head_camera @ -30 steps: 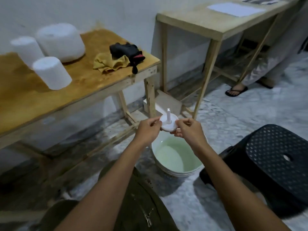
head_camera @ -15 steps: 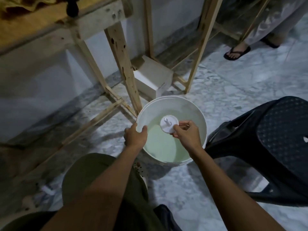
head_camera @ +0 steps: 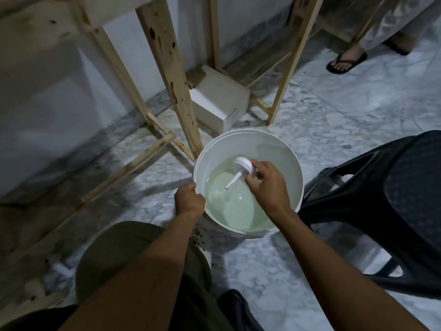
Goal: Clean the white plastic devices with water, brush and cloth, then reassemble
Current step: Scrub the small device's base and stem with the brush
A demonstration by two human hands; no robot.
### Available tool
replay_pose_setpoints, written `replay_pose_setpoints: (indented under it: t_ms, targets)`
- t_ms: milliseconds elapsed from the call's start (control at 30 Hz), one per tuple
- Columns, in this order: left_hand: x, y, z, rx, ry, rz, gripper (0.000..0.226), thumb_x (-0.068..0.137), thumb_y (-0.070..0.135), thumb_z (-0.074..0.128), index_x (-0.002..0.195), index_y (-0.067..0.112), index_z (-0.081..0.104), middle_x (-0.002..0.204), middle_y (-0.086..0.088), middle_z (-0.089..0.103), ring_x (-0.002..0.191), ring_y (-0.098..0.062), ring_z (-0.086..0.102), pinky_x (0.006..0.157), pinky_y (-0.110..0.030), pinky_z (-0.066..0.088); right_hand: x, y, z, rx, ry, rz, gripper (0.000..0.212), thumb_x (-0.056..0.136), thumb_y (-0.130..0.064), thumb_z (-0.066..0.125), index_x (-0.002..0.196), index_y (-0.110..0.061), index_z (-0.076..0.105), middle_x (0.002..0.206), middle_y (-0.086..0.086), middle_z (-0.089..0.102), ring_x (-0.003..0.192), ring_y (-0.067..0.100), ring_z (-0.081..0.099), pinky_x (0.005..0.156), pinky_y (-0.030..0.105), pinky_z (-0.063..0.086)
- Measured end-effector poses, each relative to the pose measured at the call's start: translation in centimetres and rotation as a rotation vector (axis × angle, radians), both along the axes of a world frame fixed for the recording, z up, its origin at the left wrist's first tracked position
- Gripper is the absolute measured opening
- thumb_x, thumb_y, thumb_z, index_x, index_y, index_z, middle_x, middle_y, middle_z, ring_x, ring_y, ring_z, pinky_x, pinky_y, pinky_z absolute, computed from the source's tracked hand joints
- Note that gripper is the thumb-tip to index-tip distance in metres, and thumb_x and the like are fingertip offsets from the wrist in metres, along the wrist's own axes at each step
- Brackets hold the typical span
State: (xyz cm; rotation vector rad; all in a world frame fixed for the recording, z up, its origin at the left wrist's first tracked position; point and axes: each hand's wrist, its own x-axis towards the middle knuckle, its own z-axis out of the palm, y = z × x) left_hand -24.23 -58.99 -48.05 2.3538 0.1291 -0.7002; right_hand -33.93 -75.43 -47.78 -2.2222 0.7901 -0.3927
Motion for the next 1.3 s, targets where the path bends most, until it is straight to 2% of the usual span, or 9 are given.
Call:
replay_pose_setpoints:
  t_ms: [133, 267, 367, 500, 567, 667, 867, 1067, 1300]
  targets:
    - [0.0, 0.1, -0.2, -0.004, -0.015, 0.005, 0.032, 0.085, -0.008, 0.056, 0.113, 0.000, 0.070, 0.112, -0.019, 0.068, 0.106, -0.035, 0.063, 0.091, -0.037, 0.052, -0.5, 0.0, -0.7, -0.148, -0.050, 0.027, 0.035, 0.084, -0.016, 0.070, 0.119, -0.020, 0.069, 0.105, -0.003, 0.065, 0.081, 0.015, 0.061, 0.068, 0.026, 0.049]
    - [0.0, 0.1, -0.1, -0.012, -0.021, 0.012, 0.030, 0.086, -0.009, 0.057, 0.112, 0.000, 0.070, 0.110, -0.017, 0.069, 0.104, -0.032, 0.063, 0.082, -0.027, 0.048, -0.9, 0.1, -1.5, -0.259, -0.097, 0.046, 0.037, 0.081, -0.012, 0.073, 0.118, -0.014, 0.070, 0.108, 0.002, 0.067, 0.082, 0.020, 0.065, 0.062, 0.029, 0.051]
    - [0.0, 0.1, -0.1, -0.018, -0.018, 0.014, 0.036, 0.087, -0.009, 0.058, 0.120, 0.002, 0.067, 0.114, -0.016, 0.068, 0.108, -0.030, 0.063, 0.089, -0.029, 0.048, -0.8, 0.1, -1.7, -0.292, -0.140, 0.034, 0.037, 0.081, -0.010, 0.074, 0.117, -0.013, 0.070, 0.107, 0.003, 0.068, 0.082, 0.021, 0.066, 0.062, 0.028, 0.051]
    - [0.0, 0.2, -0.2, -0.013, -0.024, 0.001, 0.029, 0.086, -0.010, 0.057, 0.110, 0.000, 0.070, 0.110, -0.019, 0.069, 0.106, -0.032, 0.064, 0.083, -0.027, 0.047, -0.3, 0.2, -1.5, -0.314, -0.190, 0.030, 0.037, 0.081, -0.007, 0.073, 0.118, -0.011, 0.070, 0.107, 0.005, 0.068, 0.083, 0.020, 0.066, 0.064, 0.027, 0.051]
    - [0.0, 0.2, -0.2, -0.011, -0.023, 0.000, 0.031, 0.087, -0.009, 0.057, 0.113, 0.001, 0.070, 0.112, -0.018, 0.069, 0.106, -0.031, 0.063, 0.085, -0.027, 0.048, -0.1, 0.3, -1.5, -0.326, -0.201, 0.023, 0.037, 0.081, -0.007, 0.073, 0.118, -0.011, 0.070, 0.107, 0.004, 0.067, 0.084, 0.018, 0.065, 0.066, 0.023, 0.048]
    - [0.0, 0.3, -0.2, -0.021, -0.020, -0.006, 0.032, 0.088, -0.009, 0.058, 0.116, 0.002, 0.069, 0.112, -0.018, 0.069, 0.105, -0.030, 0.063, 0.084, -0.025, 0.046, 0.0, 0.4, -1.6, -0.301, -0.217, -0.020, 0.037, 0.081, -0.006, 0.073, 0.118, -0.010, 0.069, 0.107, 0.005, 0.067, 0.087, 0.015, 0.062, 0.071, 0.017, 0.044]
    - [0.1, 0.4, -0.4, -0.030, -0.010, 0.000, 0.036, 0.088, -0.008, 0.059, 0.122, 0.002, 0.066, 0.118, -0.016, 0.068, 0.110, -0.030, 0.062, 0.091, -0.028, 0.047, -0.4, 0.8, -2.1, -0.242, -0.177, -0.048, 0.038, 0.083, -0.006, 0.072, 0.120, -0.012, 0.069, 0.108, 0.004, 0.066, 0.088, 0.015, 0.062, 0.073, 0.014, 0.039]
    - [0.2, 0.5, -0.7, -0.055, 0.013, 0.018, 0.042, 0.089, -0.007, 0.060, 0.130, 0.002, 0.061, 0.122, -0.017, 0.066, 0.114, -0.030, 0.061, 0.097, -0.028, 0.046, -0.3, 1.6, -2.1, -0.028, -0.172, -0.175, 0.037, 0.086, -0.012, 0.069, 0.123, -0.015, 0.068, 0.105, 0.002, 0.064, 0.089, 0.013, 0.061, 0.076, 0.018, 0.043]
    - [0.3, 0.5, -1.0, -0.058, 0.035, 0.028, 0.047, 0.089, -0.006, 0.061, 0.135, 0.002, 0.056, 0.128, -0.016, 0.064, 0.119, -0.030, 0.059, 0.106, -0.033, 0.044, -0.3, 2.1, -2.3, -0.040, -0.146, -0.157, 0.037, 0.087, -0.013, 0.069, 0.124, -0.016, 0.067, 0.108, 0.001, 0.064, 0.091, 0.013, 0.061, 0.076, 0.015, 0.040]
